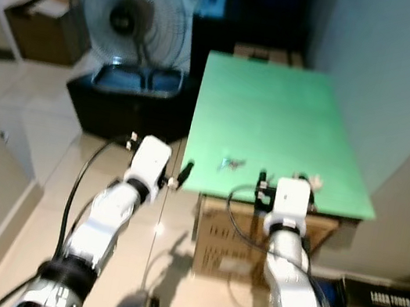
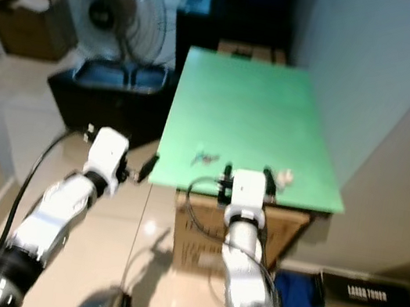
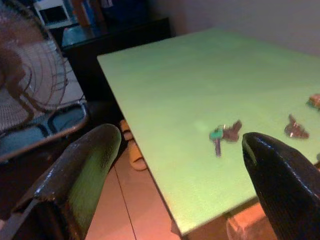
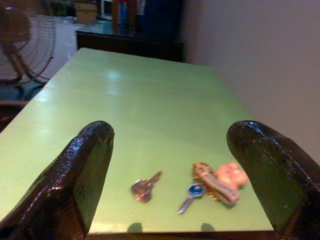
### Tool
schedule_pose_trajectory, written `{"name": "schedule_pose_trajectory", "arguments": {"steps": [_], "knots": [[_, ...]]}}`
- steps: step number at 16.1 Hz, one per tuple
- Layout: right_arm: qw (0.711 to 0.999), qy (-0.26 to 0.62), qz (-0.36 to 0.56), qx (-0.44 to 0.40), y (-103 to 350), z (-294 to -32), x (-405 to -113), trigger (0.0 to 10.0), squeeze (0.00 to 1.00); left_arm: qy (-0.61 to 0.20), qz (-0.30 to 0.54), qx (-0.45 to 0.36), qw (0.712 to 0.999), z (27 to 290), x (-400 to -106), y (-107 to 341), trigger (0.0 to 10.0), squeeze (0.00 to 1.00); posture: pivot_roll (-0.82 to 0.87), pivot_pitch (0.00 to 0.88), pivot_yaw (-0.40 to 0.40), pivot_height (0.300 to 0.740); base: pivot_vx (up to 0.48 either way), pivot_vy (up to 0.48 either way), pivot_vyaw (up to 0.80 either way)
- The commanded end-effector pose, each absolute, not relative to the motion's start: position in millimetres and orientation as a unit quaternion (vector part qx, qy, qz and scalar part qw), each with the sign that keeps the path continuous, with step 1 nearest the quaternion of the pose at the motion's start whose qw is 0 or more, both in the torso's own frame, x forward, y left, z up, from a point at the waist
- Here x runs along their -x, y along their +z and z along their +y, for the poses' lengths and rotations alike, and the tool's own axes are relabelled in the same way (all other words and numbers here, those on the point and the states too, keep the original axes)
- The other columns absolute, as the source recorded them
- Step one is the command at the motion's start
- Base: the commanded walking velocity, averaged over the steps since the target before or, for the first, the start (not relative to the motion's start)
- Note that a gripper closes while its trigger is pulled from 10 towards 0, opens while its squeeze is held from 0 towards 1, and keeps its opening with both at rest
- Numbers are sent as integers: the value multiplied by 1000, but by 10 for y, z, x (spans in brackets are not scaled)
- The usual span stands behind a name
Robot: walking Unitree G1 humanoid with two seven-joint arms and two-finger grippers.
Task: Hang keys on a hook
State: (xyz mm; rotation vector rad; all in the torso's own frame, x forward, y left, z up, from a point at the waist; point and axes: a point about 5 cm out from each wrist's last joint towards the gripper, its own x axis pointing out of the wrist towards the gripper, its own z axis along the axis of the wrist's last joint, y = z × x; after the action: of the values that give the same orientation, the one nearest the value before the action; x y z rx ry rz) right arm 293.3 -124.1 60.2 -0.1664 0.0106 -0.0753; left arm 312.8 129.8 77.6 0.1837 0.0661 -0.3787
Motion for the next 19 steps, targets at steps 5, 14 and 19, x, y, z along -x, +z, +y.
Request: {"name": "schedule_pose_trajectory", "arguments": {"steps": [5,14,19], "knots": [[996,-41,10,77,597,-1259,-2936,10000,0,-198,29,-107,974,1288,-3148,806,10000,0,-45,0,66,740,0,0,0],[996,-26,20,81,540,-1214,-2927,10000,0,-201,32,-138,969,1276,-3168,805,10000,0,-39,0,66,740,0,0,0],[996,-19,19,83,528,-1192,-2917,10000,0,-188,39,-132,972,1279,-3198,801,10000,0,-49,0,75,740,0,-370,0]]}}
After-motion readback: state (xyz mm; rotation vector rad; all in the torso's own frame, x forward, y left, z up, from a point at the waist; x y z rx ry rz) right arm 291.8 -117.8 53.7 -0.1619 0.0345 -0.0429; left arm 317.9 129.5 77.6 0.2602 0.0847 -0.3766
